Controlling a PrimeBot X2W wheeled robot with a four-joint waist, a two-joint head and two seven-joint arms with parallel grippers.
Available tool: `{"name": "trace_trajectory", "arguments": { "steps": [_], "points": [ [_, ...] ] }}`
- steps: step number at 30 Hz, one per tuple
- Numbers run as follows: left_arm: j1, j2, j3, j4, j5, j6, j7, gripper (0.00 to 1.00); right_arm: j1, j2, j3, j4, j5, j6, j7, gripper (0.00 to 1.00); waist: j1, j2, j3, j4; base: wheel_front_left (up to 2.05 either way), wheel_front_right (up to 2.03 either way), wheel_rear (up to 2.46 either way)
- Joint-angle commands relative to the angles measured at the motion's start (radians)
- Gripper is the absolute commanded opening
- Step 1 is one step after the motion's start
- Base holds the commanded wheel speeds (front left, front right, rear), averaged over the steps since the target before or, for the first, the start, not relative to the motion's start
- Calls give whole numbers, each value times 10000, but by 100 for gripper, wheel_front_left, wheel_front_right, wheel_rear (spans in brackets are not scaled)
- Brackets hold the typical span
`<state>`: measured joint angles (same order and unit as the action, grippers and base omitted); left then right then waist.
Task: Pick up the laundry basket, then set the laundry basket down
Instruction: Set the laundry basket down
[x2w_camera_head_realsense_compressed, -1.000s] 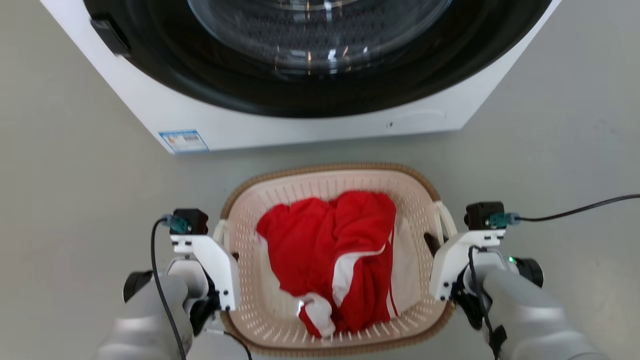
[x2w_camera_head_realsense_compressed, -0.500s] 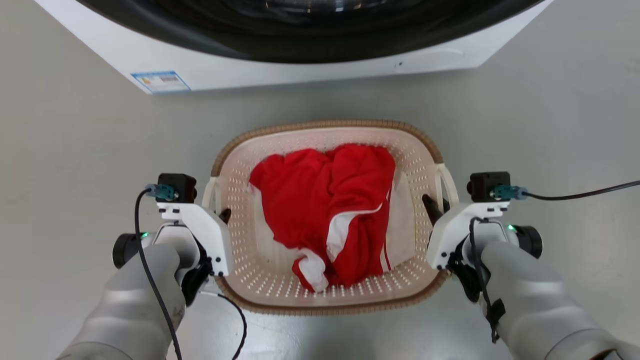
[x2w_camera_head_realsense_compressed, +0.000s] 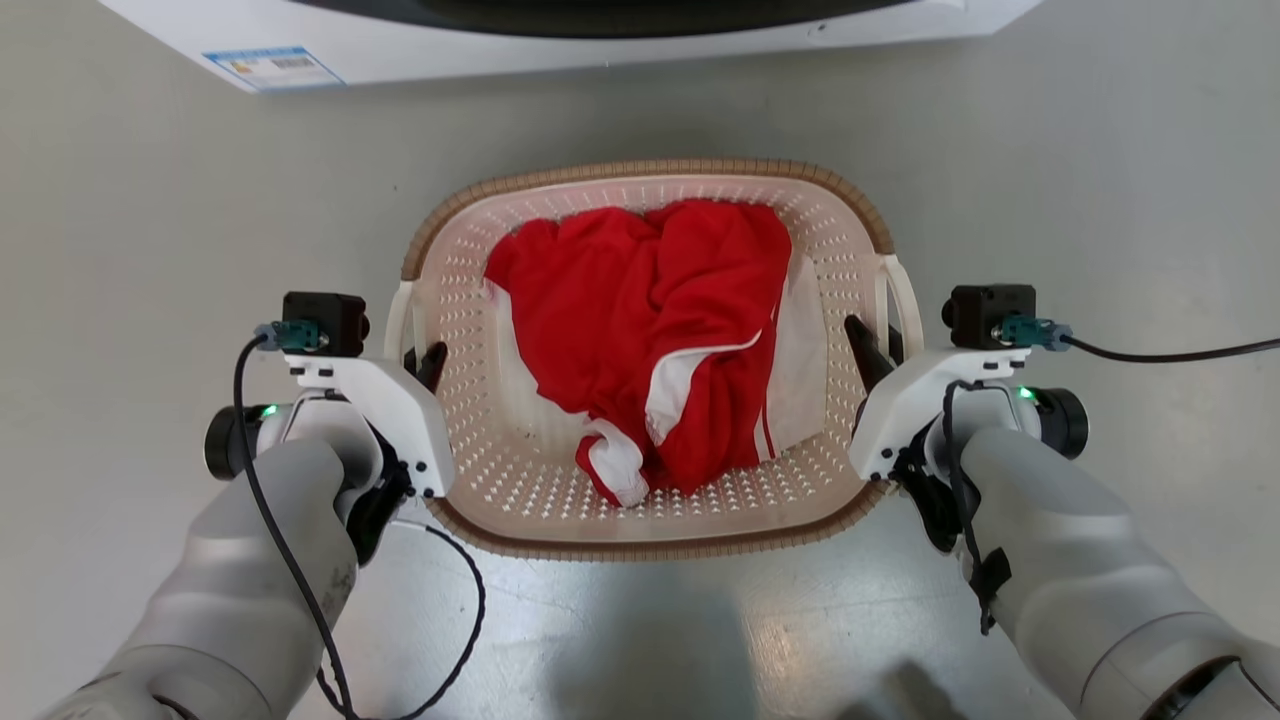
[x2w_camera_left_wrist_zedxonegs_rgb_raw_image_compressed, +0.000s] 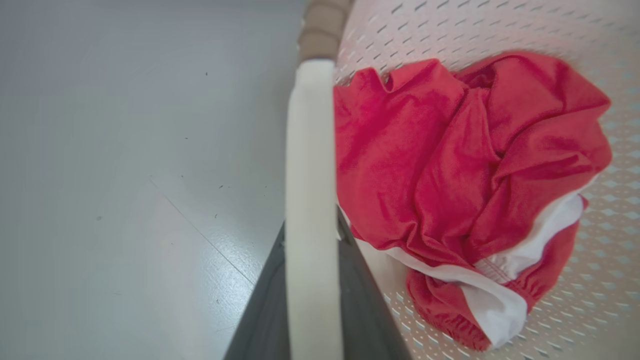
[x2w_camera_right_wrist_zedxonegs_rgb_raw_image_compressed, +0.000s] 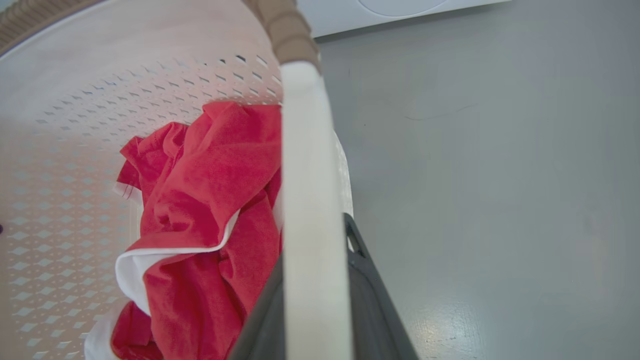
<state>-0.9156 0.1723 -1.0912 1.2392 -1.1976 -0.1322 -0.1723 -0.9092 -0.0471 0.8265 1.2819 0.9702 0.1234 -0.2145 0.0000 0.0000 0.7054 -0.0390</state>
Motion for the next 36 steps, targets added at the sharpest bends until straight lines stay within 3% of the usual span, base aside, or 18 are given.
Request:
{"name": "trace_trajectory", "arguments": {
  "steps": [1,14,36],
  "points": [
    [-227,514,138,75,8,15,-188,0,211,-31,143,-4,79,73,-157,0,0,0,166,-15,0,0,0],
    [-770,628,31,161,-18,15,-438,0,-288,-31,325,-135,409,73,-388,0,0,0,1225,46,0,0,0],
    [-1050,537,-73,330,-172,15,-519,0,-605,-31,839,-69,829,73,-447,0,0,0,1918,143,0,0,0]
  ]
}}
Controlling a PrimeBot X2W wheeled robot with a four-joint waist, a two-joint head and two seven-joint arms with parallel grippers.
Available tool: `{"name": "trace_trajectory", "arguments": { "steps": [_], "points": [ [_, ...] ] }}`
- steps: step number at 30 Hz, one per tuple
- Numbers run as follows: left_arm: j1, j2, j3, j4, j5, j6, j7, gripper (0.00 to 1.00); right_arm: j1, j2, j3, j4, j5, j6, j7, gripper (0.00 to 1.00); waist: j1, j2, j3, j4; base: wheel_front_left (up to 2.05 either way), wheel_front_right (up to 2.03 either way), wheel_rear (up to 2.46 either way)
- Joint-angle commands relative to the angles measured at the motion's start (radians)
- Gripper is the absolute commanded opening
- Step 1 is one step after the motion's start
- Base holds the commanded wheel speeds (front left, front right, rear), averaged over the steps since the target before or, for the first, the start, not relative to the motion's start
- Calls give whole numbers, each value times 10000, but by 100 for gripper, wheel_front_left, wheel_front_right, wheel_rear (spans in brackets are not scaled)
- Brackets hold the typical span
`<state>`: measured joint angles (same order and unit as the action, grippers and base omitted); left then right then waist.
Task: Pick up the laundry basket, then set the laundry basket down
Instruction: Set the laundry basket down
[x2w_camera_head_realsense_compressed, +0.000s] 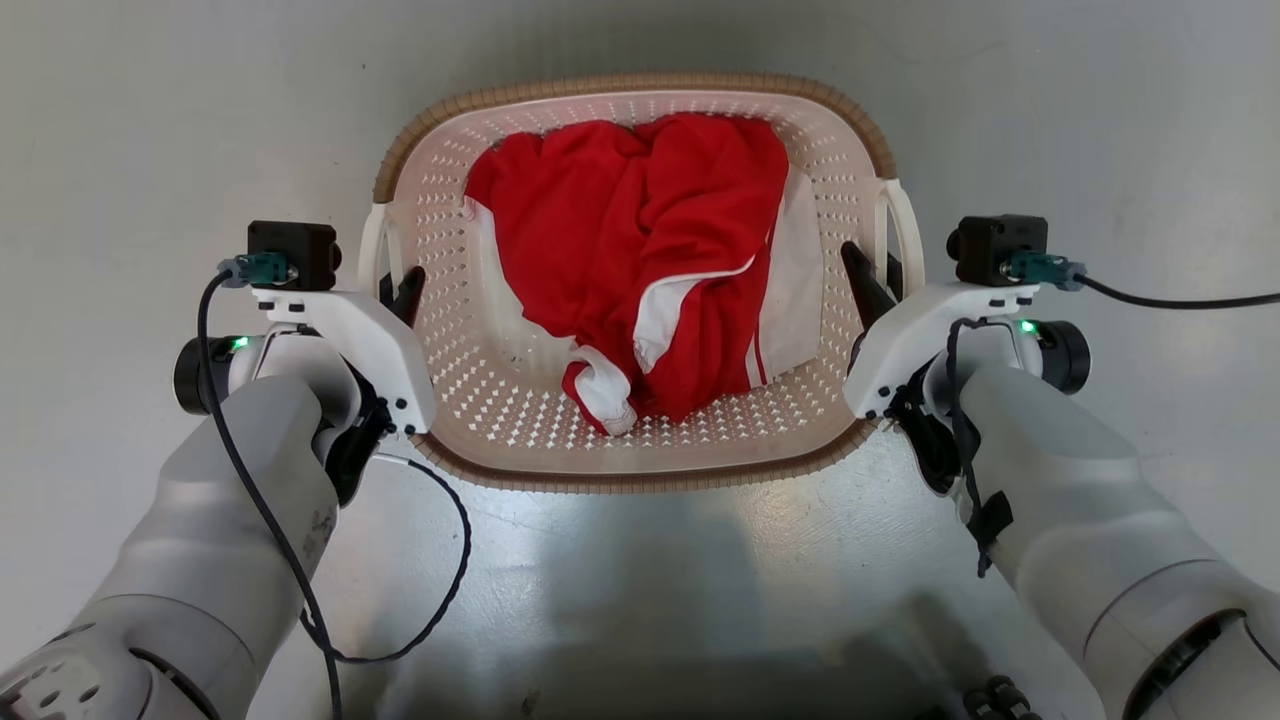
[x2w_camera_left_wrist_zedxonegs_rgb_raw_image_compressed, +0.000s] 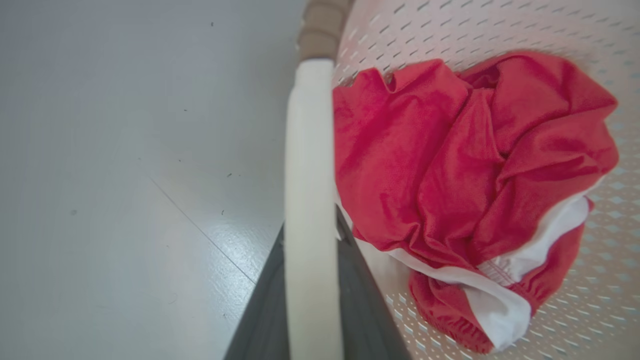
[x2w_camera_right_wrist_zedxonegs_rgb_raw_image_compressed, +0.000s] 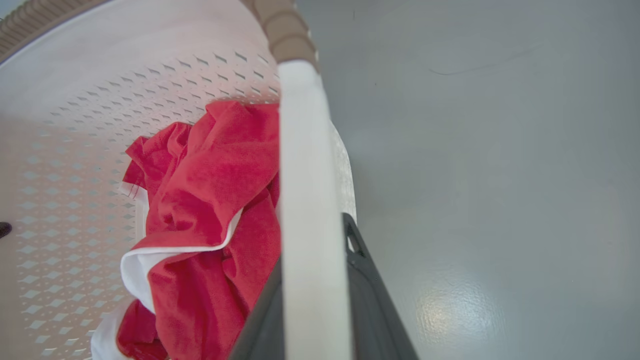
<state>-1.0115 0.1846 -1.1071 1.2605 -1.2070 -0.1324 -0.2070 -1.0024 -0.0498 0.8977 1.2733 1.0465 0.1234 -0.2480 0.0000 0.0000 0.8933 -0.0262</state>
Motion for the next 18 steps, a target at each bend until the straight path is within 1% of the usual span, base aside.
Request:
{"name": "trace_trajectory", "arguments": {
  "steps": [1,17,18],
  "points": [
    [-104,407,79,120,-80,17,-182,0,313,-5,145,24,77,73,-114,0,0,0,63,24,0,0,0],
    [-196,358,-101,132,-90,17,-262,0,252,-5,317,109,324,73,-130,0,0,0,229,71,0,0,0],
    [-201,357,-112,132,-94,17,-266,0,253,-5,324,116,345,73,-130,5,0,0,229,74,0,0,0]
  ]
}}
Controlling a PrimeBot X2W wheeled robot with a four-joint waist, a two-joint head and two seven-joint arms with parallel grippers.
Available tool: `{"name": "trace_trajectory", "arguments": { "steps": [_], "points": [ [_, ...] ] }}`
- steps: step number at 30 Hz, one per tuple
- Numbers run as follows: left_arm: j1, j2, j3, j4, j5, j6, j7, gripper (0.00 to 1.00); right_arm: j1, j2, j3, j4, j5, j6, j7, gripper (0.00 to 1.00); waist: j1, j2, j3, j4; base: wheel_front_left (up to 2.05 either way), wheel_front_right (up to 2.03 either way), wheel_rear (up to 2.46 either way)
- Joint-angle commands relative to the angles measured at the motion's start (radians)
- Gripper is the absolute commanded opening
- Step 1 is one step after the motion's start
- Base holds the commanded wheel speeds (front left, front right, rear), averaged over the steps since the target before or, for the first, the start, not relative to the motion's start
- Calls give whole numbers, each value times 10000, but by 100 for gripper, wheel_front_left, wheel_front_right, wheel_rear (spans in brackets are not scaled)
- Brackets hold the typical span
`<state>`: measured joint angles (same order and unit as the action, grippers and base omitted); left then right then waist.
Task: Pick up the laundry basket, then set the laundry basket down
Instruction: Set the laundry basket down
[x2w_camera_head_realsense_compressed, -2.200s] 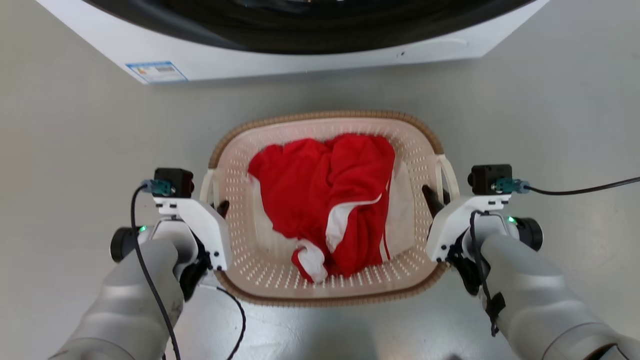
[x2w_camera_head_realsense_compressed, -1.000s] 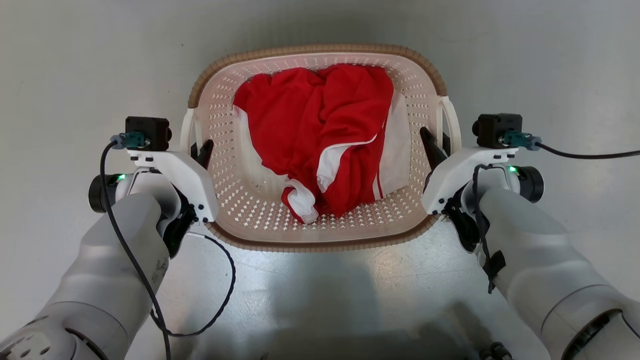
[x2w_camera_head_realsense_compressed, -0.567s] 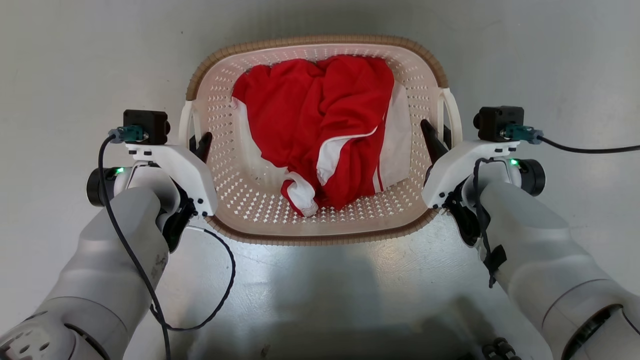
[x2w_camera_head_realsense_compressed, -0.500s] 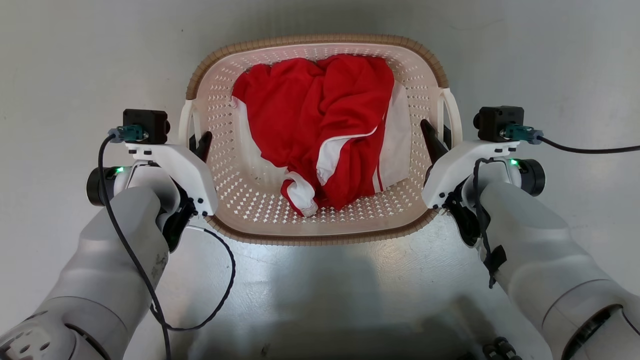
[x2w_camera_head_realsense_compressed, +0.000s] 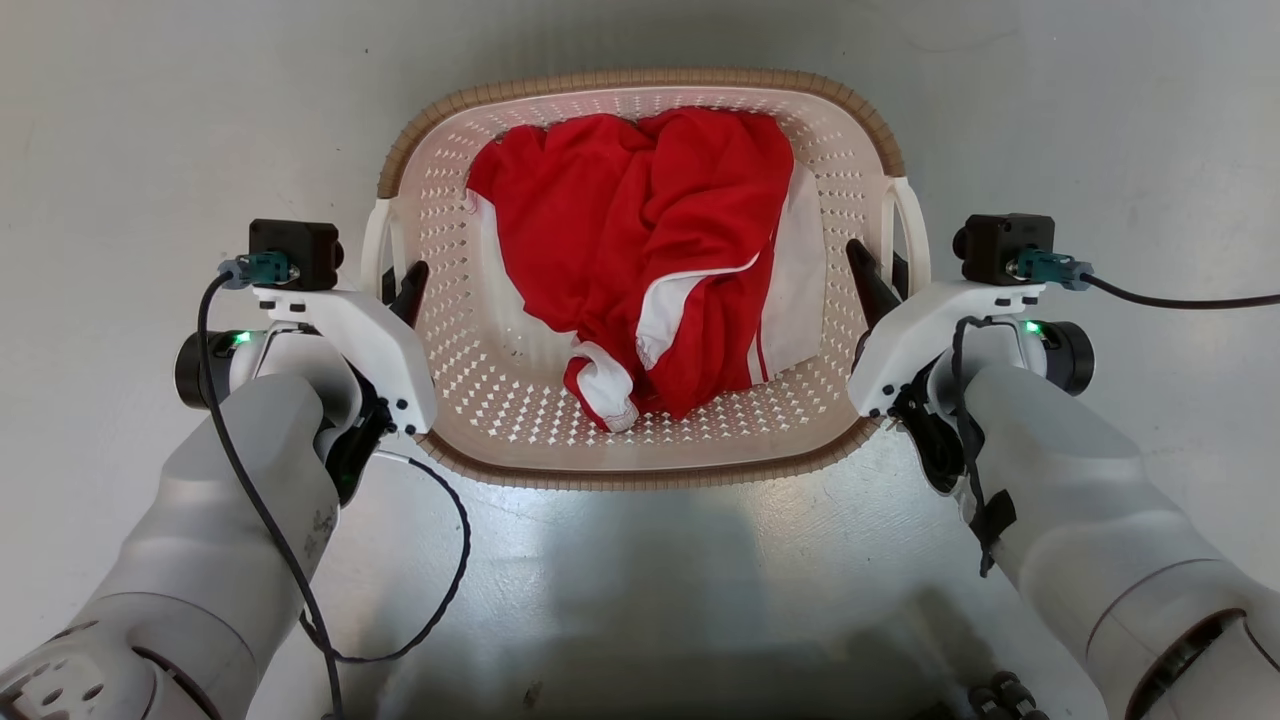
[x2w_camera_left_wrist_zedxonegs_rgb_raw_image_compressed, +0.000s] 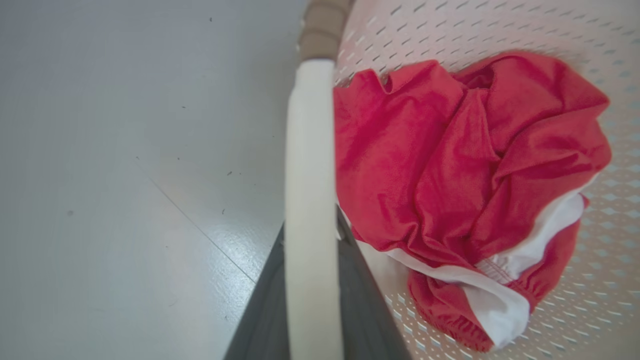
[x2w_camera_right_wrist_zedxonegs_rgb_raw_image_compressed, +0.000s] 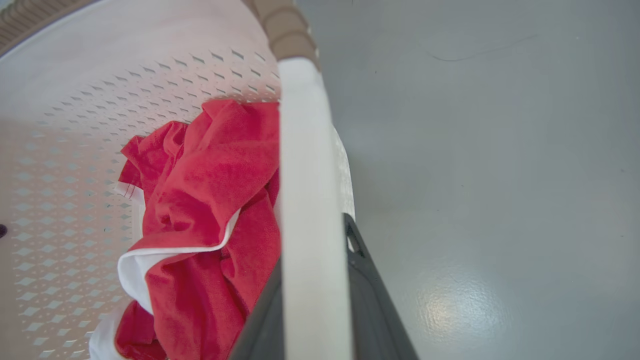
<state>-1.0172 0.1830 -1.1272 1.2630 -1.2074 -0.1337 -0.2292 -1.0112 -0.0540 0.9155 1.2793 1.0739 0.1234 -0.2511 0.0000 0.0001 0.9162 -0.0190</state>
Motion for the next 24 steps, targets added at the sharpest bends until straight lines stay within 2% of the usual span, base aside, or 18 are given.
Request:
{"name": "trace_trajectory", "arguments": {
  "steps": [1,2,3,4,17,24],
  "points": [
    [-148,370,80,108,-95,31,-46,0,341,38,155,63,87,73,-99,5,0,-1,-1,3,0,0,0],
    [-150,367,72,109,-104,31,-47,20,339,38,166,69,99,73,-100,47,0,-1,-5,4,0,0,0],
    [-150,361,67,110,-117,31,-40,47,336,38,177,75,110,73,-100,95,0,-1,-8,6,0,0,0],
    [-148,356,64,111,-134,31,-25,100,337,38,177,81,130,73,-100,100,0,-1,-16,7,0,0,0],
    [-26,363,-15,4,-337,31,68,100,459,38,208,112,189,73,-2,100,0,-1,-305,-42,0,0,0],
    [270,321,-30,4,-471,31,-3,100,795,38,36,114,244,73,-37,100,0,-1,-958,-81,0,0,0]
  ]
}}
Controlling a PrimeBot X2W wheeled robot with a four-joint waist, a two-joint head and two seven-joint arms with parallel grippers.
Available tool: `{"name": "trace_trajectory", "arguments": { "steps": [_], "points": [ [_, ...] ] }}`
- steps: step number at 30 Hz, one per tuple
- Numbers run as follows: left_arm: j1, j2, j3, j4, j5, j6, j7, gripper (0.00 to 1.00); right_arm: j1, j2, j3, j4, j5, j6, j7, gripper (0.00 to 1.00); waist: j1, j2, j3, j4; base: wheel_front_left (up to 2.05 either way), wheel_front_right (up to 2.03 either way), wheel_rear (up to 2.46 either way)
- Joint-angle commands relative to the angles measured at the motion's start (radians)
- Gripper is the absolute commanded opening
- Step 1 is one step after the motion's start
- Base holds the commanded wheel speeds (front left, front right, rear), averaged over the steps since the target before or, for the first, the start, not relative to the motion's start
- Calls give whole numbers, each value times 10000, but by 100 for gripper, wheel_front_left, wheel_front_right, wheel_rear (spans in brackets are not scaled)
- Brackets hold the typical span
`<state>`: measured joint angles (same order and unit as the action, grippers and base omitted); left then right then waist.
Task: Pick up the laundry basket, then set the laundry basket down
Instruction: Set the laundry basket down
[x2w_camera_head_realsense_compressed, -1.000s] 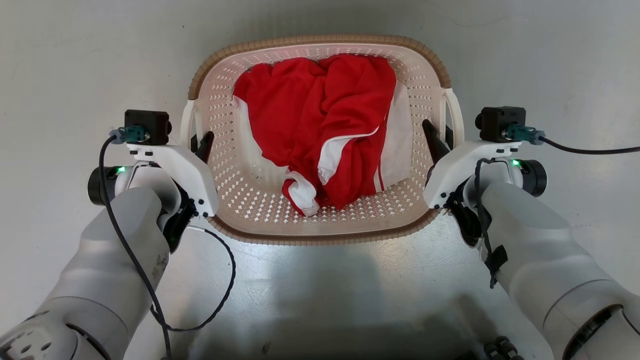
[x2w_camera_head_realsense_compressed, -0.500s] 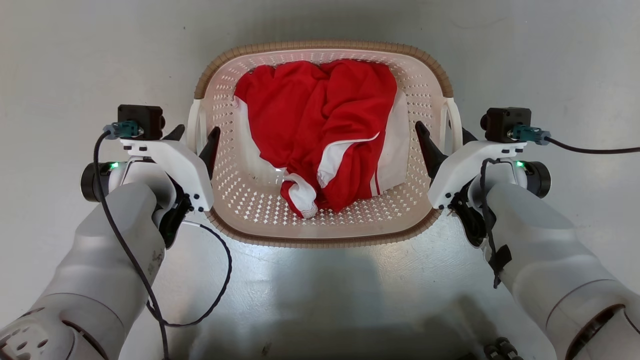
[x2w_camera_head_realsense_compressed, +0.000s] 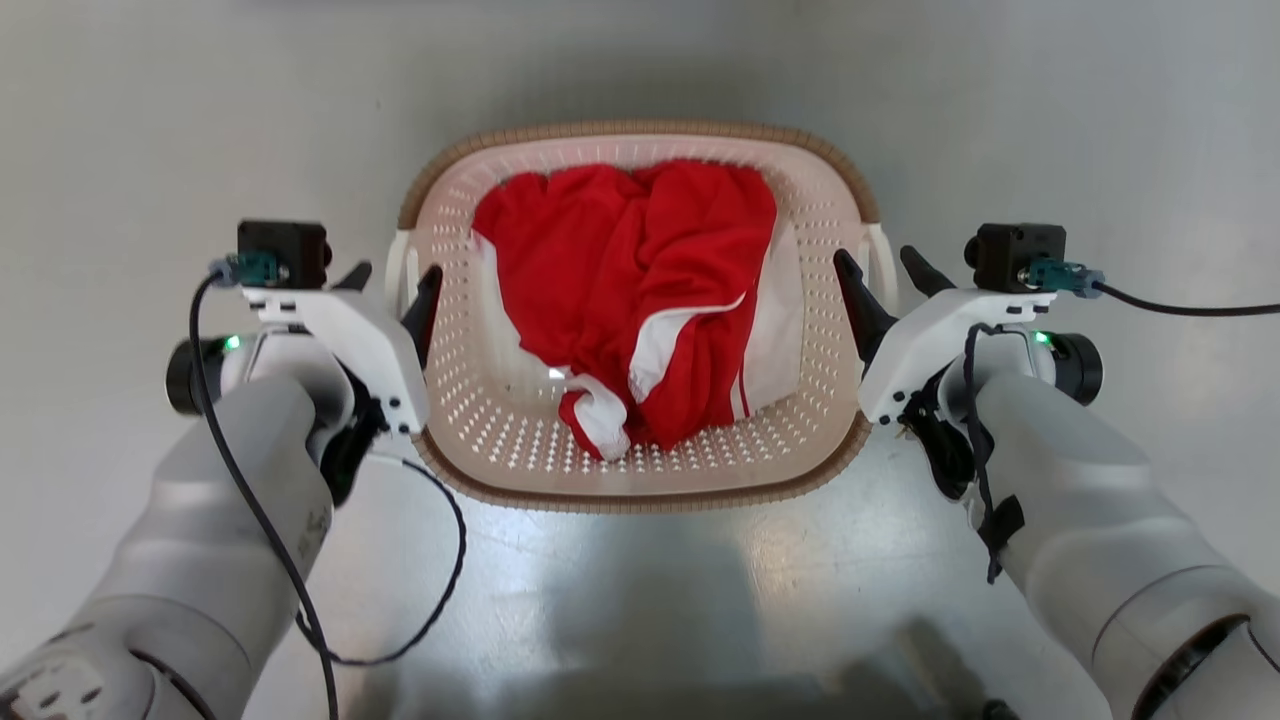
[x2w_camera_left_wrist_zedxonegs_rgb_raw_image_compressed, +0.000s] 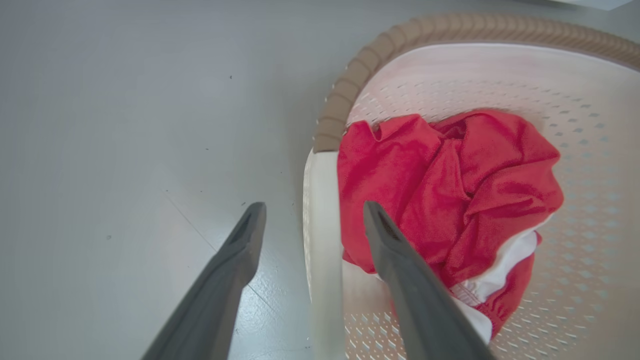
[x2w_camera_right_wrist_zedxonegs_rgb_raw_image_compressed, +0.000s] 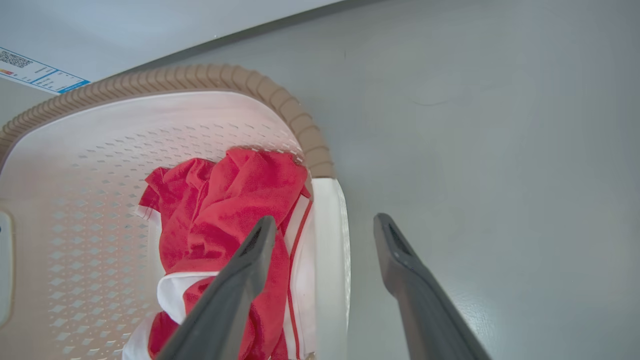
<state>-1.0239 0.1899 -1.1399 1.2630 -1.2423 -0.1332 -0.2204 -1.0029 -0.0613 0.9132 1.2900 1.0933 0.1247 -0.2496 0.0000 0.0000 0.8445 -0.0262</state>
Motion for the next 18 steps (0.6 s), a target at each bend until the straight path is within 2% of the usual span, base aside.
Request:
{"name": "trace_trajectory", "arguments": {
  "steps": [1,12,18],
  "points": [
    [402,242,94,5,-138,25,-111,100,789,111,44,6,62,60,-59,100,0,0,-389,-17,0,0,0],
    [1214,185,155,-181,-368,25,-295,100,1551,111,81,-7,78,60,-113,100,0,0,-2102,-84,0,0,0],
    [1571,264,238,-415,-378,25,-388,100,1642,104,-295,-260,-396,60,-119,100,0,0,-2934,-96,0,0,0]
  ]
}}
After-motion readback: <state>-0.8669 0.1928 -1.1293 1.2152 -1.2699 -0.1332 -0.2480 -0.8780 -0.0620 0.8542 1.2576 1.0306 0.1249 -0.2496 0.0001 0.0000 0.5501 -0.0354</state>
